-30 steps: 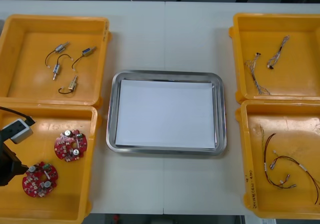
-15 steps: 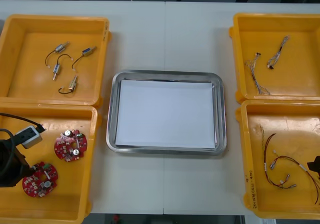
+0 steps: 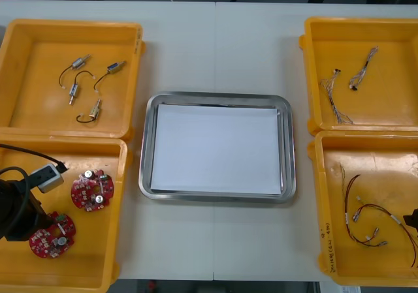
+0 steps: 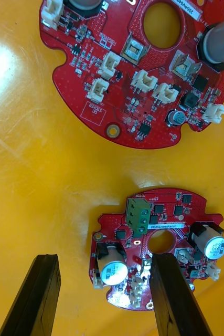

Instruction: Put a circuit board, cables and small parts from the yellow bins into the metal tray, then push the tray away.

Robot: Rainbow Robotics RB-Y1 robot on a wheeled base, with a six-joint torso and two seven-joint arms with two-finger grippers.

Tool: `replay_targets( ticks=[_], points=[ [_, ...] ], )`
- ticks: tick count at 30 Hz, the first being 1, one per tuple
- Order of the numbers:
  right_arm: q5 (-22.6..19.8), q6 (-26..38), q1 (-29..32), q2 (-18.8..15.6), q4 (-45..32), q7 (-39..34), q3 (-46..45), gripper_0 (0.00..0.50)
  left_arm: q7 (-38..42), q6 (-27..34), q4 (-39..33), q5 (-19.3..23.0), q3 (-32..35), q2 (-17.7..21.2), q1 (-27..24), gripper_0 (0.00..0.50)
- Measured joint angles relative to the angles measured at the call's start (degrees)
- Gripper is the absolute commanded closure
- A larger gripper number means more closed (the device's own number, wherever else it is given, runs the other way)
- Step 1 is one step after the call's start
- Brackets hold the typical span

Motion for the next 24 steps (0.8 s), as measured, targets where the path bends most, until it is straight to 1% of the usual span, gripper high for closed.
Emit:
replay_targets(
  ticks=[9, 14, 20, 24],
  points=[
    [-1.3, -5.3, 0.0, -0.6, 2.3, 0.0, 3.8, 0.000, 0.0, 0.0, 0.6, -0.1, -0.7, 0.0, -0.4, 0.000],
    [-1.9, -5.6, 0.0, -1.0, 3.2, 0.0, 4.9, 0.000, 0.0, 0.0, 1.2, -0.6, -1.0, 0.0, -0.6, 0.000],
    [-2.1, -6.0, 0.0, -1.4, 4.0, 0.0, 5.6, 0.000, 0.0, 0.0, 2.4, -0.7, -2.4, 0.0, -1.9, 0.000],
    [-2.1, -7.6, 0.0, -1.9, 4.3, 0.0, 6.7, 0.000, 0.0, 0.0, 2.7, -0.7, -2.7, 0.0, -2.4, 0.000]
  ],
)
